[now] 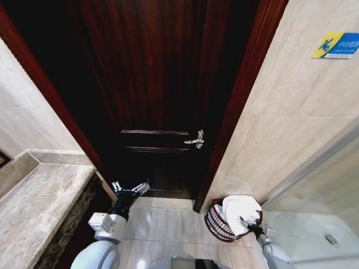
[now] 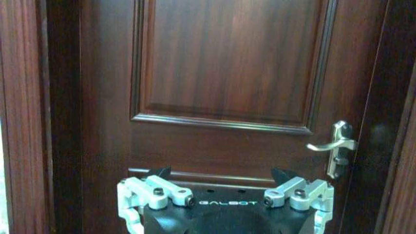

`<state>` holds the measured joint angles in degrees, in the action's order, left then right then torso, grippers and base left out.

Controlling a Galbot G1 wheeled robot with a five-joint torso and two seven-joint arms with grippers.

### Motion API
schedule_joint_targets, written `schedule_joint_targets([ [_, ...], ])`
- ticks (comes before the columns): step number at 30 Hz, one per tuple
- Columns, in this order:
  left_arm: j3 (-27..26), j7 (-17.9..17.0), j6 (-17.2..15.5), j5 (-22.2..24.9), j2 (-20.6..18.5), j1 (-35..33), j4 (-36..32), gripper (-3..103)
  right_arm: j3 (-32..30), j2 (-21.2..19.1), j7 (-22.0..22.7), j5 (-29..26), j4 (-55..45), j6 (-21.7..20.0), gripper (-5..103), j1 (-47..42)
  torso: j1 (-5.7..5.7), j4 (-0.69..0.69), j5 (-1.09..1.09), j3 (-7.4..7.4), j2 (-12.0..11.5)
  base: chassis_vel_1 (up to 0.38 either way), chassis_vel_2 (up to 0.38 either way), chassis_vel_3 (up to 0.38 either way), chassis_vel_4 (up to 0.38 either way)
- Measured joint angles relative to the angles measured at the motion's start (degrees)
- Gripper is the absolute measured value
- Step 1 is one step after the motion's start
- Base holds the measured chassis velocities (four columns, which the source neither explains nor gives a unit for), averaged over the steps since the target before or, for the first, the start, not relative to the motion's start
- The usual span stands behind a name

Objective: Discard the used towel into the hamper.

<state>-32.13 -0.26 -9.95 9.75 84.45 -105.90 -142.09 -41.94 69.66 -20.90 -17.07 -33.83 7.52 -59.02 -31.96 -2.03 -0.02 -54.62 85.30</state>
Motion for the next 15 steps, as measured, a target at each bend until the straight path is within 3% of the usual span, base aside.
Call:
schedule_joint_targets([
  [7, 0.0, 0.0, 0.0, 0.0, 0.0, 0.0, 0.0, 100, -0.3, -0.1, -1.7, 5.2, 15.7, 0.3, 100, 11.3, -0.04, 0.02, 0.01, -0.01, 0.0, 0.0, 0.0, 0.0, 0.0],
  [15, 0.0, 0.0, 0.0, 0.0, 0.0, 0.0, 0.0, 100, -0.8, 1.5, 1.1, 8.6, 22.4, -5.5, 100, 17.7, -0.03, 0.02, 0.02, -0.01, 0.0, 0.0, 0.0, 0.0, 0.0],
])
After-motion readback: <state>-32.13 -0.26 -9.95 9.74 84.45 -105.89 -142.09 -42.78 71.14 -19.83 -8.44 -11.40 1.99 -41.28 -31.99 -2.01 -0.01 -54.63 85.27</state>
